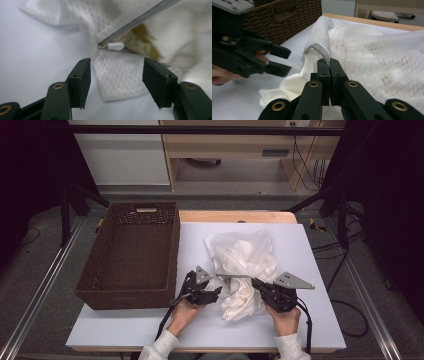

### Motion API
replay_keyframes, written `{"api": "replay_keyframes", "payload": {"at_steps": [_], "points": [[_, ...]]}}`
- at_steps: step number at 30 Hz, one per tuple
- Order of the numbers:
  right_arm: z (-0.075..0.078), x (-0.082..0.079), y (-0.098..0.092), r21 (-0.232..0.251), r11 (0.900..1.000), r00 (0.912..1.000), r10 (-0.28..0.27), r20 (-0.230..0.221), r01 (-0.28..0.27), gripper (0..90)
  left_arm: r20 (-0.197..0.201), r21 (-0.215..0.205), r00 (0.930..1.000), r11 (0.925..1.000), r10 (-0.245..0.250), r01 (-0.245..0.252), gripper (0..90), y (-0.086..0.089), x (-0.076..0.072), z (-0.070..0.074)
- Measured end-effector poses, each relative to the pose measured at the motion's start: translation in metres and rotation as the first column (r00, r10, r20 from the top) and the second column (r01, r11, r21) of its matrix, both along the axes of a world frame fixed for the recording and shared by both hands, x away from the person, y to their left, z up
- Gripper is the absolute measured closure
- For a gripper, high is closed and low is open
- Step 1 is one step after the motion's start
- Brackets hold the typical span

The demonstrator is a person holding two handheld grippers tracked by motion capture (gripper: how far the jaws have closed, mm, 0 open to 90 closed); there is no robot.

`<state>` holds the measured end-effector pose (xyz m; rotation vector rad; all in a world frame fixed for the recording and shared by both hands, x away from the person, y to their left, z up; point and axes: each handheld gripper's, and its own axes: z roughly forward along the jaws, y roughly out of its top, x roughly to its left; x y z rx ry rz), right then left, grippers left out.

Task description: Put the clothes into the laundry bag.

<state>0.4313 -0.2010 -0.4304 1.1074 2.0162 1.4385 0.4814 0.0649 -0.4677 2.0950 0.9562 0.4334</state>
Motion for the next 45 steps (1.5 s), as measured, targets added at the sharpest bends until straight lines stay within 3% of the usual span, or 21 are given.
{"api": "replay_keyframes", "payload": {"at_steps": [3,5,7,8,12,17,21,27,29,34,37,39,42,45], "points": [[0.000,0.000,0.000,0.001,1.000,1.0000,0.001,-0.001,-0.001,88.7,0.015,0.051,0.9999,0.9987,-0.003,0.002,38.9,-0.003,0.003,-0.007],[0.000,0.000,0.000,0.002,1.000,1.0000,0.002,-0.001,-0.002,88.7,0.007,0.061,0.9998,0.9980,-0.017,0.016,38.6,-0.006,0.004,-0.010],[0.000,0.000,0.000,0.002,1.000,1.0000,0.002,-0.003,-0.002,88.7,0.004,0.101,0.9998,0.9947,-0.019,0.019,39.3,-0.008,0.004,-0.014],[0.000,0.000,0.000,0.001,1.000,1.0000,0.002,-0.001,-0.002,88.7,0.001,0.080,0.9999,0.9967,-0.015,0.015,39.6,-0.009,0.004,-0.015],[0.000,0.000,0.000,0.003,1.000,1.0000,0.004,-0.004,-0.004,88.6,0.005,0.050,0.9998,0.9986,-0.021,0.021,51.3,-0.007,0.001,-0.016],[0.000,0.000,0.000,0.002,1.000,1.0000,0.004,-0.006,-0.004,88.6,0.022,0.060,0.9997,0.9981,0.014,-0.015,83.8,-0.007,-0.002,-0.016],[0.000,0.000,0.000,0.003,1.000,1.0000,0.004,-0.006,-0.004,88.6,0.032,0.052,0.9995,0.9986,0.009,-0.010,87.9,-0.003,-0.010,-0.015],[0.001,0.000,0.001,0.001,1.000,1.0000,0.006,-0.007,-0.006,88.6,0.066,0.057,0.9978,0.9984,-0.002,-0.002,88.0,0.017,-0.038,-0.001],[0.001,-0.001,0.002,-0.001,1.000,0.9999,0.007,-0.010,-0.007,88.6,0.046,0.061,0.9989,0.9981,-0.012,0.009,88.2,0.022,-0.048,0.001],[0.002,-0.004,0.004,0.001,1.000,0.9997,0.024,-0.012,-0.024,88.6,0.047,0.098,0.9986,0.9949,-0.025,0.020,88.1,0.022,-0.068,-0.004],[0.001,-0.005,0.006,-0.004,1.000,0.9995,0.030,-0.014,-0.030,88.6,0.057,0.073,0.9982,0.9972,-0.019,0.015,87.0,0.025,-0.068,-0.011],[0.000,-0.004,0.006,0.000,1.000,0.9995,0.029,-0.016,-0.029,88.6,0.044,0.032,0.9989,0.9994,-0.014,0.013,78.7,0.028,-0.065,-0.014],[0.000,-0.004,0.006,-0.003,1.000,0.9995,0.028,-0.017,-0.028,88.6,0.012,0.021,0.9999,0.9997,-0.012,0.012,53.0,0.030,-0.059,-0.019],[0.000,-0.004,0.006,-0.003,1.000,0.9995,0.027,-0.017,-0.028,88.6,-0.003,0.006,1.0000,1.0000,0.003,-0.003,45.6,0.031,-0.056,-0.019]]}}
